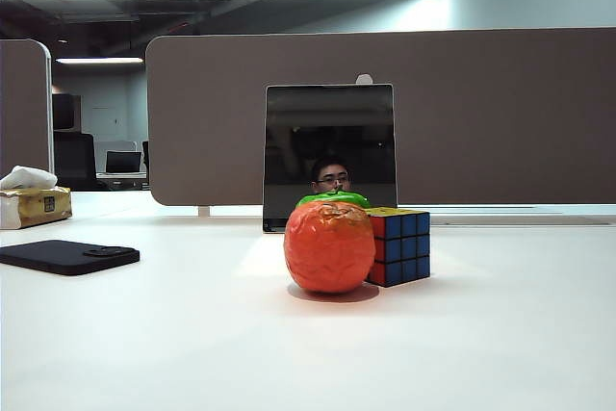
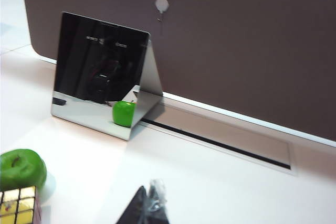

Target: Move all the fruits on the tabletop near the face of the Rubik's cube that has the color most similar to each fruit.

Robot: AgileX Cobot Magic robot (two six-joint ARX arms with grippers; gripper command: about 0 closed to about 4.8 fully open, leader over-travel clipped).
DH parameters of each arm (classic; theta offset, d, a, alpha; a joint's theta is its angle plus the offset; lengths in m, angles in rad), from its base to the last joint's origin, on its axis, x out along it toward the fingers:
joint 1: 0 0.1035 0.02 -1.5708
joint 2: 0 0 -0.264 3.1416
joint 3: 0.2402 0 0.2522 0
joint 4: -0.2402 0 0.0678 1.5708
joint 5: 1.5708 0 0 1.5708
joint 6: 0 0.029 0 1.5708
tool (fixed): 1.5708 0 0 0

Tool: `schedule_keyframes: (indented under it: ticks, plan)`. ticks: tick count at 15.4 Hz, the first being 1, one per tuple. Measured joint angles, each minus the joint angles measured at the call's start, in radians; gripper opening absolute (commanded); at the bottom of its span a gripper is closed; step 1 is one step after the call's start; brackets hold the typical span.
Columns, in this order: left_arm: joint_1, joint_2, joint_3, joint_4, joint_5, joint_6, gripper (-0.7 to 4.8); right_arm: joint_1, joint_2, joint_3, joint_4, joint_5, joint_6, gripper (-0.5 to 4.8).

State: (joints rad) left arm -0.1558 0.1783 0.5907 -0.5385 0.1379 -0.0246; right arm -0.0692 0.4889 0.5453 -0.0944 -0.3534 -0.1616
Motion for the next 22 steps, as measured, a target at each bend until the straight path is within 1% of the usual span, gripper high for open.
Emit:
schedule_keyframes:
  ticks: [2, 3, 5, 6, 7, 9, 10, 11, 12, 14, 15, 16, 17, 18, 19, 21, 22]
  plan:
    - [0.0, -0.05, -0.001, -0.001, -0.022, -0.027, -0.05, -0.031, -0.049, -0.036, 0.003, -0.026, 0.007, -0.01]
    - [0.0, -0.097, -0.002, -0.001, -0.05, -0.037, -0.05, -0.052, -0.101, -0.067, 0.022, -0.044, 0.031, -0.01]
    - [0.0, -0.175, -0.005, -0.037, -0.096, -0.045, -0.05, -0.077, -0.195, -0.116, 0.034, -0.047, 0.077, -0.01]
    - [0.0, -0.175, -0.003, -0.065, -0.098, -0.066, -0.05, -0.087, -0.274, -0.158, 0.034, -0.045, 0.123, -0.01]
    - [0.0, -0.175, -0.005, -0.08, -0.098, -0.077, -0.05, -0.086, -0.299, -0.17, 0.032, -0.044, 0.142, -0.01]
    - [0.0, -0.175, -0.013, -0.101, -0.096, -0.087, -0.05, -0.086, -0.365, -0.2, 0.029, -0.035, 0.181, -0.01]
    - [0.0, -0.175, -0.021, -0.108, -0.097, -0.093, -0.05, -0.085, -0.471, -0.248, 0.007, 0.015, 0.263, -0.01]
    - [0.0, -0.175, -0.031, -0.106, -0.098, -0.093, -0.05, -0.085, -0.485, -0.257, -0.004, 0.019, 0.277, -0.01]
    - [0.0, -0.175, -0.138, -0.027, -0.161, -0.121, -0.05, -0.08, -0.485, -0.344, -0.004, 0.066, 0.289, -0.01]
    - [0.0, -0.175, -0.168, 0.021, -0.161, -0.162, -0.05, -0.08, -0.485, -0.387, 0.044, 0.09, 0.289, -0.01]
    - [0.0, -0.175, -0.221, 0.062, -0.161, -0.194, -0.05, -0.08, -0.486, -0.473, 0.158, 0.108, 0.289, -0.01]
    - [0.0, -0.175, -0.241, 0.077, -0.161, -0.194, -0.05, -0.08, -0.486, -0.509, 0.206, 0.113, 0.29, -0.01]
    - [0.0, -0.175, -0.265, 0.093, -0.161, -0.194, -0.05, -0.078, -0.484, -0.54, 0.183, 0.12, 0.29, -0.01]
    - [0.0, -0.175, -0.29, 0.119, -0.161, -0.194, -0.05, -0.035, -0.486, -0.54, 0.183, 0.171, 0.29, -0.01]
    - [0.0, -0.175, -0.295, 0.13, -0.161, -0.194, -0.05, -0.026, -0.486, -0.54, 0.183, 0.174, 0.29, -0.01]
    - [-0.001, -0.175, -0.348, 0.178, -0.161, -0.194, -0.05, 0.06, -0.486, -0.54, 0.189, 0.196, 0.288, -0.01]
    - [-0.002, -0.175, -0.361, 0.188, -0.161, -0.193, -0.05, 0.082, -0.486, -0.54, 0.196, 0.207, 0.288, -0.01]
